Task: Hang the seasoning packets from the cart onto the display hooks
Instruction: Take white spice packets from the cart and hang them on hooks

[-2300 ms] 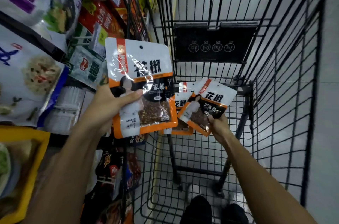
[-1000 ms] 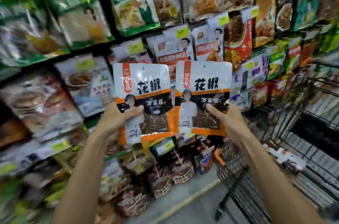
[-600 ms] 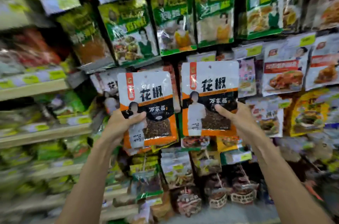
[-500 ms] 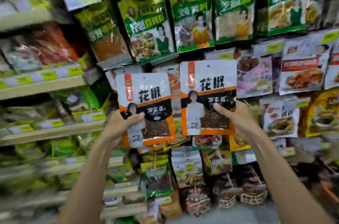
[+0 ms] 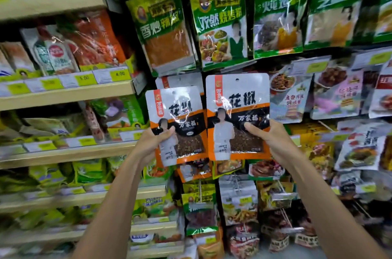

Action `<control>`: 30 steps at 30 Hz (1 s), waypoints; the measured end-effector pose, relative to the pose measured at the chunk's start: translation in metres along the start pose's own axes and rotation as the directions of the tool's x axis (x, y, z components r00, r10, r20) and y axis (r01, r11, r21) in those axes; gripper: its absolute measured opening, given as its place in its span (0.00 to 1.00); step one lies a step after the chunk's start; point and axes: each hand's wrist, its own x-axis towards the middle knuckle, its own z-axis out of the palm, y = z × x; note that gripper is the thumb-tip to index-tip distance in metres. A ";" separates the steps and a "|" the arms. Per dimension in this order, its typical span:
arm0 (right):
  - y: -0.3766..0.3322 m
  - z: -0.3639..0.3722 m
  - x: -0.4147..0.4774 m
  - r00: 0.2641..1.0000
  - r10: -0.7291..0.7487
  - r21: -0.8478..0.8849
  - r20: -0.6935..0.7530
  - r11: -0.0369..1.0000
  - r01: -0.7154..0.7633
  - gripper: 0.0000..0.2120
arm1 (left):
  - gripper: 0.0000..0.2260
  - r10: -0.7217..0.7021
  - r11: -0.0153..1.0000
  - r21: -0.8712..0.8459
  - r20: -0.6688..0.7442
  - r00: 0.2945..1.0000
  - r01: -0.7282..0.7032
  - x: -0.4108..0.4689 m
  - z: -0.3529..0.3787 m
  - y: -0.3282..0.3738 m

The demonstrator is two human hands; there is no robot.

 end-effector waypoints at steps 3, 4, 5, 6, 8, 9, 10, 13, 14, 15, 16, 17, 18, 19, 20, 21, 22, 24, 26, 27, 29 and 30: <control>0.003 0.003 0.013 1.000 -0.005 0.008 -0.008 1.000 0.005 0.19 | 0.04 0.028 0.999 -0.028 0.031 0.999 -0.027 0.021 0.003 0.004; 0.002 0.004 0.017 1.000 -0.003 0.010 -0.004 1.000 0.003 0.17 | 0.06 0.034 0.999 -0.032 0.031 0.999 -0.033 0.027 0.004 0.005; 0.002 0.005 0.020 1.000 -0.002 0.011 -0.004 1.000 0.002 0.16 | 0.10 0.043 0.998 -0.038 0.044 0.998 -0.041 0.034 0.006 0.005; 0.003 0.005 0.023 1.000 -0.002 0.012 -0.007 1.000 0.002 0.16 | 0.12 0.058 0.997 -0.051 0.055 0.997 -0.055 0.039 0.008 0.007; 0.005 0.005 0.030 1.000 0.000 0.014 -0.018 1.000 0.001 0.16 | 0.14 0.078 0.995 -0.064 0.055 0.995 -0.075 0.049 0.009 0.008; 0.006 0.005 0.033 1.000 0.002 0.012 -0.022 1.000 -0.002 0.17 | 0.15 0.083 0.995 -0.067 0.056 0.995 -0.079 0.054 0.008 0.007; 0.007 0.005 0.036 1.000 0.005 0.009 -0.023 1.000 -0.005 0.17 | 0.15 0.087 0.994 -0.075 0.065 0.994 -0.082 0.058 0.007 0.006; 0.010 0.005 0.044 0.999 0.010 0.007 -0.035 1.000 -0.010 0.18 | 0.18 0.096 0.991 -0.099 0.058 0.994 -0.089 0.065 0.006 0.005; 0.011 0.005 0.046 0.999 0.009 0.007 -0.039 1.000 -0.009 0.17 | 0.18 0.101 0.989 -0.111 0.062 0.993 -0.094 0.067 0.006 0.006; 0.012 0.006 0.048 0.999 0.009 0.006 -0.038 1.000 -0.009 0.17 | 0.18 0.107 0.988 -0.116 0.067 0.992 -0.098 0.068 0.006 0.007; 0.013 0.006 0.050 0.999 0.012 0.008 -0.035 1.000 -0.011 0.18 | 0.20 0.109 0.987 -0.122 0.074 0.991 -0.099 0.069 0.006 0.008; 0.015 0.007 0.051 0.999 0.016 0.015 -0.031 1.000 -0.015 0.19 | 0.23 0.108 0.987 -0.130 0.079 0.991 -0.097 0.070 0.006 0.008; 0.016 0.008 0.052 0.999 0.019 0.027 -0.025 0.999 -0.019 0.21 | 0.28 0.104 0.986 -0.140 0.091 0.990 -0.090 0.072 0.006 0.008; 0.016 0.010 0.052 1.000 0.021 0.035 -0.021 0.999 -0.020 0.22 | 0.31 0.100 0.986 -0.142 0.104 0.989 -0.085 0.073 0.006 0.008; 0.016 0.011 0.052 1.000 0.020 0.039 -0.018 0.999 -0.019 0.23 | 0.32 0.101 0.986 -0.141 0.115 0.988 -0.084 0.073 0.006 0.008; 0.017 0.012 0.053 1.000 0.019 0.041 -0.017 0.999 -0.018 0.24 | 0.33 0.102 0.986 -0.141 0.122 0.987 -0.085 0.074 0.007 0.007; 0.017 0.012 0.053 1.000 0.019 0.043 -0.018 0.999 -0.018 0.24 | 0.36 0.098 0.986 -0.145 0.127 0.987 -0.079 0.074 0.008 0.007; 0.017 0.013 0.053 1.000 0.017 0.047 -0.021 0.999 -0.016 0.24 | 0.42 0.081 0.986 -0.154 0.123 0.989 -0.061 0.074 0.009 0.005; 0.017 0.013 0.053 1.000 0.013 0.049 -0.022 0.999 -0.012 0.23 | 0.42 0.079 0.983 -0.173 0.114 0.990 -0.059 0.073 0.009 0.003; 0.017 0.013 0.053 1.000 0.014 0.052 -0.022 0.999 -0.013 0.23 | 0.41 0.082 0.981 -0.186 0.107 0.991 -0.061 0.073 0.009 0.003; 0.017 0.013 0.053 1.000 0.017 0.053 -0.023 0.998 -0.015 0.22 | 0.43 0.077 0.978 -0.199 0.095 0.992 -0.057 0.073 0.010 0.004; 0.017 0.014 0.053 1.000 0.019 0.054 -0.024 0.998 -0.018 0.21 | 0.45 0.067 0.978 -0.202 0.087 0.994 -0.049 0.074 0.011 0.005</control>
